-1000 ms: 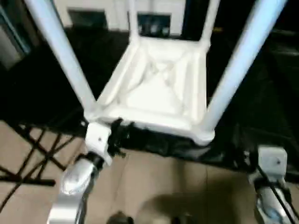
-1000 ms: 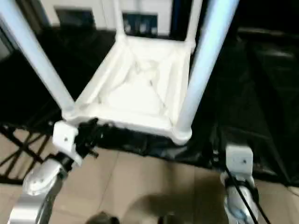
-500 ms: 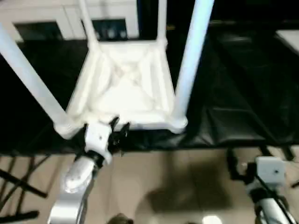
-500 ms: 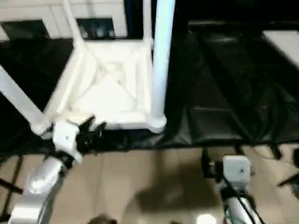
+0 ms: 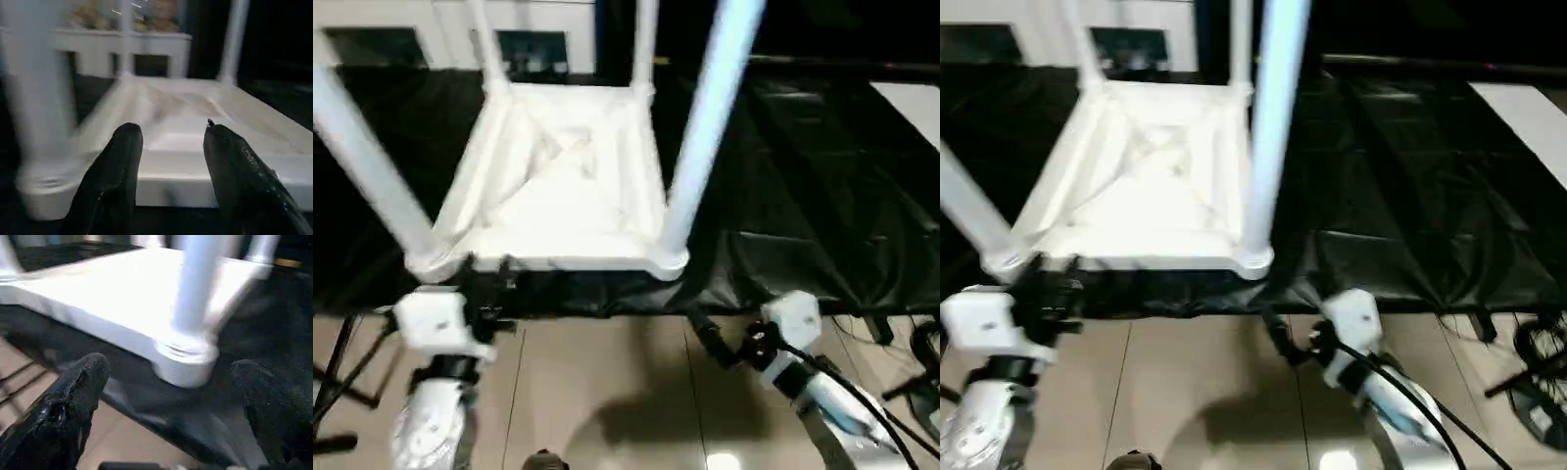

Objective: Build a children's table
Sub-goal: Rotate leg to tighten, then flip table

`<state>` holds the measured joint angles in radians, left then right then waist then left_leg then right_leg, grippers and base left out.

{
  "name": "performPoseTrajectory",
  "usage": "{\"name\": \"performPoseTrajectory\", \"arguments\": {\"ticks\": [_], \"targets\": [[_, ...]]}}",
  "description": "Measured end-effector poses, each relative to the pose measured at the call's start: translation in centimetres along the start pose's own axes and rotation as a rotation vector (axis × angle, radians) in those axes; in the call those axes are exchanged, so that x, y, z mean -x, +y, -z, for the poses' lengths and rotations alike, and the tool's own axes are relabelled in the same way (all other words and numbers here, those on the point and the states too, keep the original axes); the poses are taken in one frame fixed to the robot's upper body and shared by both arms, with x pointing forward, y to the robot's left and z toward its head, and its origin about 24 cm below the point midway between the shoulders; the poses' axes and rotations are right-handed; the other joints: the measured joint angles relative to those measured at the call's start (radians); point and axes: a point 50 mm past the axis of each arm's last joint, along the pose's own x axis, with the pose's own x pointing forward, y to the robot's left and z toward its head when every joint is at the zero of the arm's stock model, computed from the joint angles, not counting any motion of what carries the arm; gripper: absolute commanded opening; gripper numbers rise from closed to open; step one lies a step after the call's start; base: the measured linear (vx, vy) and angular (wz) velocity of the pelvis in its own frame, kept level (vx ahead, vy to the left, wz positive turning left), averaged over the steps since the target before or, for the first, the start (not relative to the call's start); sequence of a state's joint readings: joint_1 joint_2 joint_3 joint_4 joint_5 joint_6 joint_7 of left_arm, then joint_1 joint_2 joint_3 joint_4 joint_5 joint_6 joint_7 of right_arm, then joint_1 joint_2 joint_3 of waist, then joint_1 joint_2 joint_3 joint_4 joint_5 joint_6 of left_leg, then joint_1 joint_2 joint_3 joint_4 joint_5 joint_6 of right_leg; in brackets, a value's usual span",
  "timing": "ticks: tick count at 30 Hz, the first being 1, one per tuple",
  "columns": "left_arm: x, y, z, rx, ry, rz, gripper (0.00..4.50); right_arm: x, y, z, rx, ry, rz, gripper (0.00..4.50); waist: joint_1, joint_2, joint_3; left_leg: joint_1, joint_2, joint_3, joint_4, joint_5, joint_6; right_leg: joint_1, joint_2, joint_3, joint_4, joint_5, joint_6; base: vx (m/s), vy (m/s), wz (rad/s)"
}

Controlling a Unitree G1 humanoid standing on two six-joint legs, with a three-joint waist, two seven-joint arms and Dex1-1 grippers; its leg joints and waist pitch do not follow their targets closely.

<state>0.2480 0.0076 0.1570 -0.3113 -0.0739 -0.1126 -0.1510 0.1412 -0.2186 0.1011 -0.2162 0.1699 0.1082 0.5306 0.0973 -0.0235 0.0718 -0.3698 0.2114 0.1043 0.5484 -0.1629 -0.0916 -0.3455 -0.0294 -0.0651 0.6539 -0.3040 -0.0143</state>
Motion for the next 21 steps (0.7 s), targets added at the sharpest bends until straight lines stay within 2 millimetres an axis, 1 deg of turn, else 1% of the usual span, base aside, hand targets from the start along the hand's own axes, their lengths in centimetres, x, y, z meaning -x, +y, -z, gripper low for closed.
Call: {"name": "performPoseTrajectory", "arguments": {"ticks": [1, 2, 3, 4, 5, 6, 7, 8, 9, 10, 12, 13, 15, 19, 21], "targets": [[0.0, 0.2, -0.1, -0.001, -0.004, -0.015, 2.63, -0.4, 0.1, -0.2, -0.001, -0.01, -0.019, 4.5, 0.002, -0.001, 0.0, 0.0, 0.002, 0.002, 0.0, 0.005, -0.011, 0.0, 0.0, 0.0, -0.003, 0.003, 0.003, 0.0, 0.0, 0.0], [-0.1, 0.4, -0.1, -0.006, -0.007, -0.03, 2.7, -0.7, 0.2, -0.4, -0.004, -0.019, -0.036, 4.5, 0.005, -0.002, 0.0, -0.002, 0.006, 0.007, 0.001, 0.005, -0.012, 0.001, -0.002, 0.002, -0.009, 0.008, 0.005, -0.022, 0.064, 0.0], [-0.2, 0.7, -0.2, -0.02, -0.012, -0.057, 2.92, -1.3, 0.3, -0.5, -0.005, -0.024, -0.068, 4.5, 0.004, -0.006, 0.0, -0.003, 0.007, 0.013, 0.002, 0.005, -0.012, 0.001, -0.006, 0.003, -0.013, 0.015, 0.006, -0.015, 0.073, -0.01], [-0.5, 0.9, -0.4, -0.025, -0.022, -0.07, 2.99, -1.5, 0.4, -0.6, -0.006, -0.025, -0.084, 4.5, 0.003, -0.008, 0.0, -0.005, 0.007, 0.016, 0.005, 0.007, -0.014, 0.001, -0.01, 0.004, -0.016, 0.019, 0.007, -0.015, 0.073, -0.01], [-0.7, 1.1, -0.5, -0.031, -0.03, -0.08, 2.99, -1.7, 0.4, -0.7, -0.006, -0.024, -0.098, 4.5, 0.003, -0.01, -0.001, -0.007, 0.007, 0.021, 0.007, 0.006, -0.013, 0.001, -0.013, 0.005, -0.02, 0.022, 0.01, -0.008, 0.083, -0.02], [-1.2, 1.5, -0.6, -0.055, -0.038, -0.1, 3.02, -2.3, 0.5, -0.7, -0.005, -0.022, -0.126, 4.5, 0.0, -0.012, -0.002, -0.008, 0.005, 0.026, 0.008, 0.005, -0.011, 0.002, -0.015, 0.009, -0.026, 0.028, 0.014, -0.008, 0.087, -0.04], [-1.7, 1.8, -0.7, -0.07, -0.046, -0.112, 3.07, -2.8, 0.6, -0.9, -0.001, -0.027, -0.144, 4.5, -0.003, -0.014, -0.002, -0.012, 0.004, 0.027, 0.01, 0.005, -0.008, 0.001, -0.016, 0.01, -0.03, 0.033, 0.016, -0.008, 0.087, -0.04], [-2.1, 2.0, -0.8, -0.08, -0.054, -0.122, 3.24, -3.1, 0.7, -1.1, 0.005, -0.034, -0.163, 4.5, -0.005, -0.015, -0.003, -0.015, 0.003, 0.027, 0.012, 0.004, -0.006, -0.001, -0.017, 0.011, -0.033, 0.035, 0.019, -0.02, 0.074, -0.04], [-2.5, 2.3, -0.9, -0.089, -0.059, -0.133, 3.37, -3.3, 0.8, -1.3, 0.009, -0.039, -0.18, 4.5, -0.007, -0.016, -0.003, -0.015, 0.001, 0.03, 0.014, 0.003, -0.003, 0.0, -0.019, 0.014, -0.037, 0.039, 0.022, -0.018, 0.06, -0.03], [-2.8, 2.4, -0.8, -0.092, -0.057, -0.135, 3.37, -3.4, 0.8, -1.3, 0.008, -0.038, -0.186, 4.5, -0.007, -0.017, -0.004, -0.015, 0.0, 0.032, 0.014, 0.003, -0.002, 0.0, -0.02, 0.015, -0.038, 0.04, 0.024, -0.018, 0.06, -0.03], [-4.7, 3.2, -0.1, -0.098, -0.021, -0.138, 3.46, -4.5, 0.4, -1.3, 0.005, -0.034, -0.211, 4.5, -0.008, -0.018, -0.004, -0.015, -0.004, 0.038, 0.015, 0.004, 0.002, -0.002, -0.024, 0.021, -0.037, 0.045, 0.028, 0.0, 0.0, 0.0], [-5.0, 3.3, 0.0, -0.1, -0.017, -0.143, 3.68, -4.7, 0.4, -1.4, 0.006, -0.037, -0.217, 4.5, -0.007, -0.018, -0.004, -0.015, -0.005, 0.038, 0.015, 0.005, 0.004, -0.002, -0.025, 0.021, -0.037, 0.046, 0.029, 0.0, 0.0, 0.0], [-6.3, 4.0, 0.5, -0.106, 0.011, -0.156, 3.83, -5.5, 0.6, -1.3, 0.002, -0.033, -0.249, 4.5, -0.006, -0.021, -0.006, -0.015, -0.005, 0.041, 0.017, 0.006, 0.005, -0.002, -0.027, 0.023, -0.037, 0.049, 0.03, 0.0, 0.0, 0.0], [-7.4, 4.9, 1.4, -0.108, 0.054, -0.185, 3.97, -6.3, 0.8, -1.3, -0.004, -0.033, -0.288, 4.5, 0.0, -0.025, -0.009, -0.015, -0.005, 0.042, 0.02, 0.006, 0.006, -0.002, -0.027, 0.023, -0.036, 0.05, 0.03, 0.0, 0.0, 0.0], [-7.9, 5.1, 1.5, -0.112, 0.067, -0.185, 4.25, -6.6, 0.8, -1.6, 0.003, -0.036, -0.31, 4.5, 0.006, -0.025, -0.011, -0.014, -0.005, 0.042, 0.021, 0.006, 0.006, -0.003, -0.027, 0.024, -0.034, 0.05, 0.03, 0.0, 0.0, 0.0]]}}
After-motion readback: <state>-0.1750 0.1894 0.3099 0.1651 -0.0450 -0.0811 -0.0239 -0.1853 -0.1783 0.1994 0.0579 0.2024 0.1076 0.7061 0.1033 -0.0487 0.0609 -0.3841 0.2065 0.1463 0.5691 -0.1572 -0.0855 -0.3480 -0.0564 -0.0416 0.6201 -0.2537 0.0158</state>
